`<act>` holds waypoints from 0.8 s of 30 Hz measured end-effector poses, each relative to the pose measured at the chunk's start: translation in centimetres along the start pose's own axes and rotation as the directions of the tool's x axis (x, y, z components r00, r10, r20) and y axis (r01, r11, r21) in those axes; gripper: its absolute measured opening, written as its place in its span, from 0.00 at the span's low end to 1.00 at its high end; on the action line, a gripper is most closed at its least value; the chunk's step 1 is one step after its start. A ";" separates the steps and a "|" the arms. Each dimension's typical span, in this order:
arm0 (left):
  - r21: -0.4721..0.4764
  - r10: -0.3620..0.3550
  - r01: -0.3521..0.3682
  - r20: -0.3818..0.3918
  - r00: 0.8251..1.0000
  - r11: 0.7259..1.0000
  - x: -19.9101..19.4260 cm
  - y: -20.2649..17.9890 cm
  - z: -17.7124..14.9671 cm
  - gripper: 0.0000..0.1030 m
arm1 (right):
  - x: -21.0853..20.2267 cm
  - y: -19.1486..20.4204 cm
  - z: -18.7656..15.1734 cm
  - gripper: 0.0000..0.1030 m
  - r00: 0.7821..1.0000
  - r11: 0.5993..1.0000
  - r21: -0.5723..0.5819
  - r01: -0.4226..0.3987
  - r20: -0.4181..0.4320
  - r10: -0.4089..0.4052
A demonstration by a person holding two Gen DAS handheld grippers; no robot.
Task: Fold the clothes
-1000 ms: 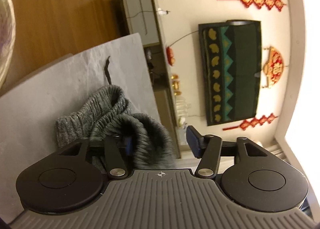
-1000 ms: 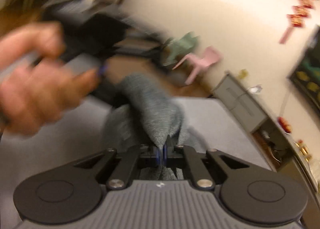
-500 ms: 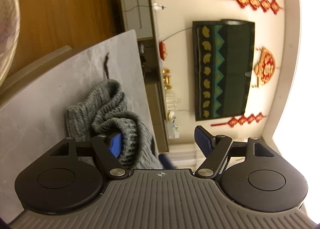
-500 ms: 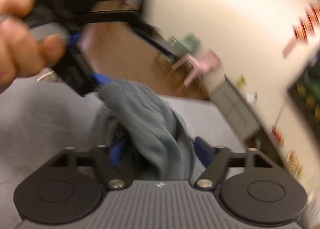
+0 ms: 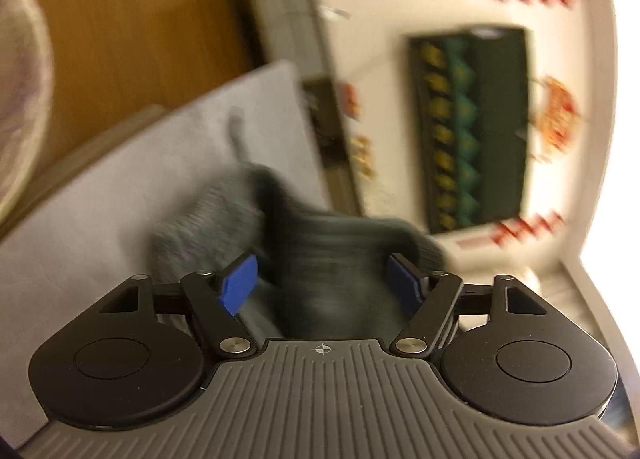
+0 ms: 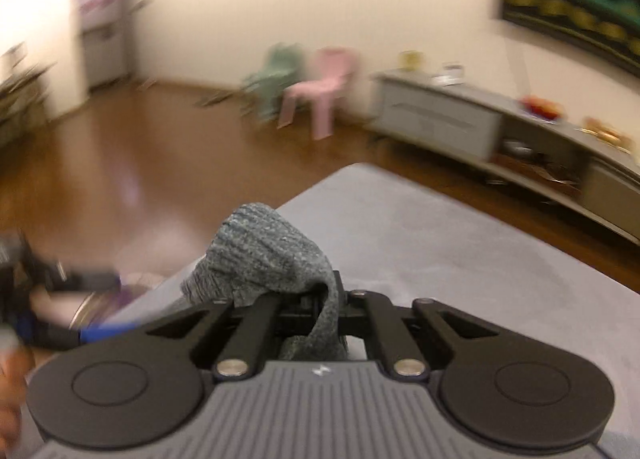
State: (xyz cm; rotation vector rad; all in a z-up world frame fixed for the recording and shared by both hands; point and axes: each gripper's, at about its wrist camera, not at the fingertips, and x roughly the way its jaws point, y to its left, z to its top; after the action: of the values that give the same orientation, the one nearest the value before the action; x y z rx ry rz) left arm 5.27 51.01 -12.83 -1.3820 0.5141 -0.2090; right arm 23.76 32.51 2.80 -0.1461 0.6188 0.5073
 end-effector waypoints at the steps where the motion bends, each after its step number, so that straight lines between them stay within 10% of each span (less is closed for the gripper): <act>1: -0.047 0.013 -0.012 0.027 1.000 0.999 0.3 0.8 0.1 0.55 | -0.6 -0.9 -0.1 0.04 0.999 0.998 0.043 0.035 0.027 -0.036; 10: -0.051 -0.181 0.183 0.041 0.983 0.982 -0.2 -0.3 -0.1 0.64 | 0.0 9.2 -5.8 0.05 0.997 0.948 -0.318 0.011 0.079 0.015; 17: 0.027 -0.089 0.092 -0.100 0.991 0.995 3.4 -1.6 -0.8 0.65 | -1.5 11.0 -8.1 0.10 0.996 0.877 -0.480 0.022 0.083 0.020; 20: 0.030 -0.074 0.077 -0.095 0.993 0.997 3.2 -1.5 -1.4 0.64 | -3.1 10.9 -7.9 0.38 0.989 0.836 -0.527 -0.150 -0.073 0.132; 24: 0.004 -0.103 0.103 -0.022 0.994 0.995 0.4 -0.6 -0.5 0.64 | -5.6 7.0 -3.4 0.40 0.950 0.874 -0.371 -0.312 -0.125 0.286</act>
State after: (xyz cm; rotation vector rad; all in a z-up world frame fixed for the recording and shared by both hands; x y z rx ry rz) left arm 5.45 50.31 -12.36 -1.4041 0.4602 -0.3093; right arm 14.60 35.35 3.45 -0.4494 0.6030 0.9297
